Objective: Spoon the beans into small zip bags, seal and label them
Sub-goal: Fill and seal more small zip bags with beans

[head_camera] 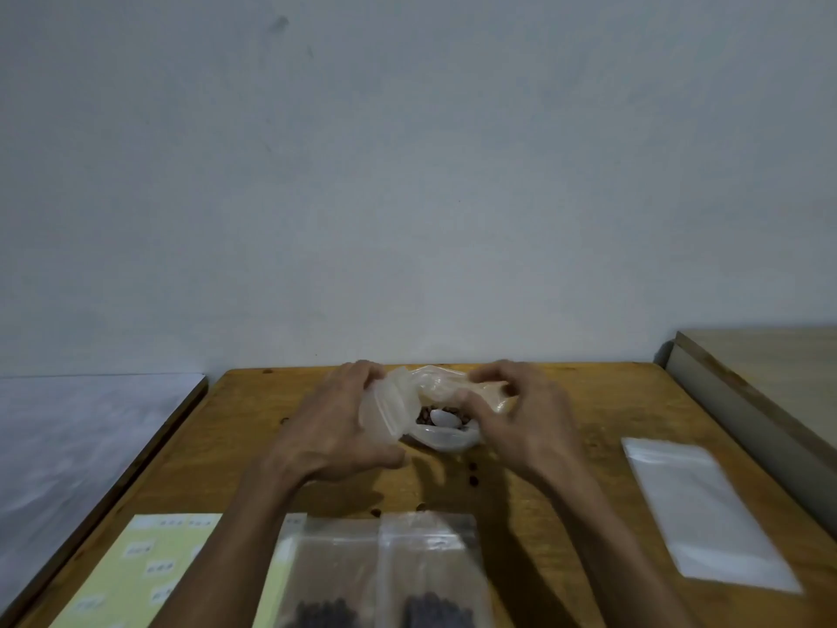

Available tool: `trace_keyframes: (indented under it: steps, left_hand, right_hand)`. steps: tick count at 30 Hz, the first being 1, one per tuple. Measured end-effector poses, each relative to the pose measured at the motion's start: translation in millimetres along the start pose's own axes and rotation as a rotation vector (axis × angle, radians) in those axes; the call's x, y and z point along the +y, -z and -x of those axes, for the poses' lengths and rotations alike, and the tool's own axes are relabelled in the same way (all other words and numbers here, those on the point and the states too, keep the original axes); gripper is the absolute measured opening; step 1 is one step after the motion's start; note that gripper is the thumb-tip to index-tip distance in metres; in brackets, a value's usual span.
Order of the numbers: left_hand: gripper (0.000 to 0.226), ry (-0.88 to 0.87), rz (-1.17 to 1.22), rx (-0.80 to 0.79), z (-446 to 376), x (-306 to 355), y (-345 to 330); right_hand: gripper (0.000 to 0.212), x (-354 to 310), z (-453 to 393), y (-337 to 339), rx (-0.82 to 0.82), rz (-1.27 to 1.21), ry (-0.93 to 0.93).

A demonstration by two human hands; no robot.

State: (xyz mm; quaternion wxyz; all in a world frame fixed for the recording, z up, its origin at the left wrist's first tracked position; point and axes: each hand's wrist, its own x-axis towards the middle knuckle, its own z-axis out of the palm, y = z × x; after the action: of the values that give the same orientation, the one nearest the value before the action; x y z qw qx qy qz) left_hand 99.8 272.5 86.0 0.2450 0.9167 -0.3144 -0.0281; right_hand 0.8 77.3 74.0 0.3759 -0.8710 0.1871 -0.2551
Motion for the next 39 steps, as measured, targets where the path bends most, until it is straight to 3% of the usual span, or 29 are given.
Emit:
trace_keyframes:
  steps: [1,3,6,10,15,17,19,22,24,28,31,34,36,39]
  left_hand:
    - [0.101,0.044,-0.004,-0.014,-3,-5,-3]
    - [0.105,0.111,0.001,-0.076,-10,-13,-11]
    - [0.113,0.134,0.029,-0.183,-23,-16,-21]
    - [0.12,0.138,0.057,-0.296,-39,-11,-31]
    - [0.116,0.163,0.135,-0.337,-49,-8,-39]
    - [0.115,0.179,0.152,-0.331,-50,-10,-41]
    - [0.116,0.195,0.168,-0.322,-48,-13,-42]
    - [0.118,0.217,0.171,-0.314,-45,-19,-41]
    - [0.119,0.24,0.161,-0.317,-42,-21,-39]
    - [0.119,0.238,0.131,-0.328,-40,-21,-38]
    - [0.118,0.225,0.126,-0.33,-38,-17,-38]
    - [0.118,0.213,0.113,-0.334,-38,-14,-38]
    - [0.118,0.212,0.114,-0.337,-37,-13,-38]
    - [0.118,0.198,0.111,-0.334,-36,-14,-37]
  right_hand:
    - [0.042,10,-2,4,0.038,0.152,-0.055]
    - [0.068,32,-6,7,-0.067,0.238,-0.231]
    - [0.083,57,-5,-7,-0.244,-0.078,-0.436]
    - [0.066,66,-8,-36,-0.093,-0.432,-0.565]
    - [0.026,69,-24,-59,0.087,-0.753,-0.764]
    - [0.012,68,-26,-65,0.128,-0.677,-0.711]
    - [0.005,66,-25,-65,0.174,-0.517,-0.543]
    - [0.012,64,-23,-62,0.095,-0.297,-0.187]
    - [0.008,65,-23,-59,0.044,-0.209,-0.047]
    - [0.006,74,-23,-59,0.065,-0.198,-0.041]
    - [0.015,72,-17,-62,0.205,-0.306,-0.152]
    - [0.01,67,-9,-65,0.254,-0.347,-0.17]
    - [0.008,65,-1,-64,0.241,-0.289,-0.061]
    - [0.019,65,6,-59,0.32,-0.034,0.259]
